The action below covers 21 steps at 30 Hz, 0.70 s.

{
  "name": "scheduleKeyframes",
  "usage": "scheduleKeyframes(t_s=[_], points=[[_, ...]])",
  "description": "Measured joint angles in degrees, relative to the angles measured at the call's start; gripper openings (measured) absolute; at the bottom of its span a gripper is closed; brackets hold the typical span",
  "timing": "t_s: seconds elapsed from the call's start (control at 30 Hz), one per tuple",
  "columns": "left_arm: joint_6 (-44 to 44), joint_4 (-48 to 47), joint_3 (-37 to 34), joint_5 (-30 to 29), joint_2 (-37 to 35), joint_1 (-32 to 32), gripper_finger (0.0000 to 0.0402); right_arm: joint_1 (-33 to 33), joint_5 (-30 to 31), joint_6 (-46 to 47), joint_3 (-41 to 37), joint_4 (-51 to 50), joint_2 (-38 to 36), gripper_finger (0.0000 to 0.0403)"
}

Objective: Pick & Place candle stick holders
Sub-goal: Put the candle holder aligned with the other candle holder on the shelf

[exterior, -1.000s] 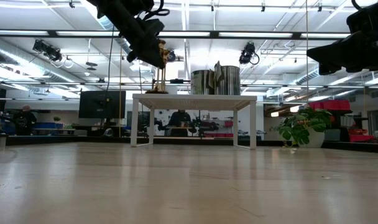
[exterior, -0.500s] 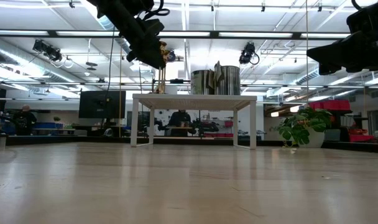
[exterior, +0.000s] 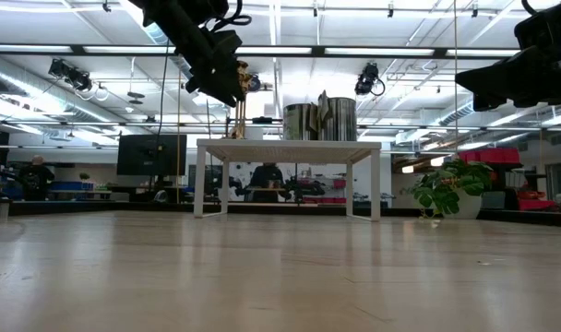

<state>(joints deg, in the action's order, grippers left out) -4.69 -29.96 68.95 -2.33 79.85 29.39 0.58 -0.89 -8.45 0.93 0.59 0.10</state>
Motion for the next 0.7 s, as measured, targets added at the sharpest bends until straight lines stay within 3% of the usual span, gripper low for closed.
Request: scheduleKeyframes(t_s=[0.37,0.7], points=[[-0.01,-1.03,0.10,0.63,-0.53,-0.19,0.0201,0.00,0.00,0.00,-0.01,0.00,0.00,0.0017],[2.84,-12.25,4.47,0.10,-0.81,-0.37,0.0197,0.00,0.00,0.00,-0.01,0.01,0.00,0.0017]])
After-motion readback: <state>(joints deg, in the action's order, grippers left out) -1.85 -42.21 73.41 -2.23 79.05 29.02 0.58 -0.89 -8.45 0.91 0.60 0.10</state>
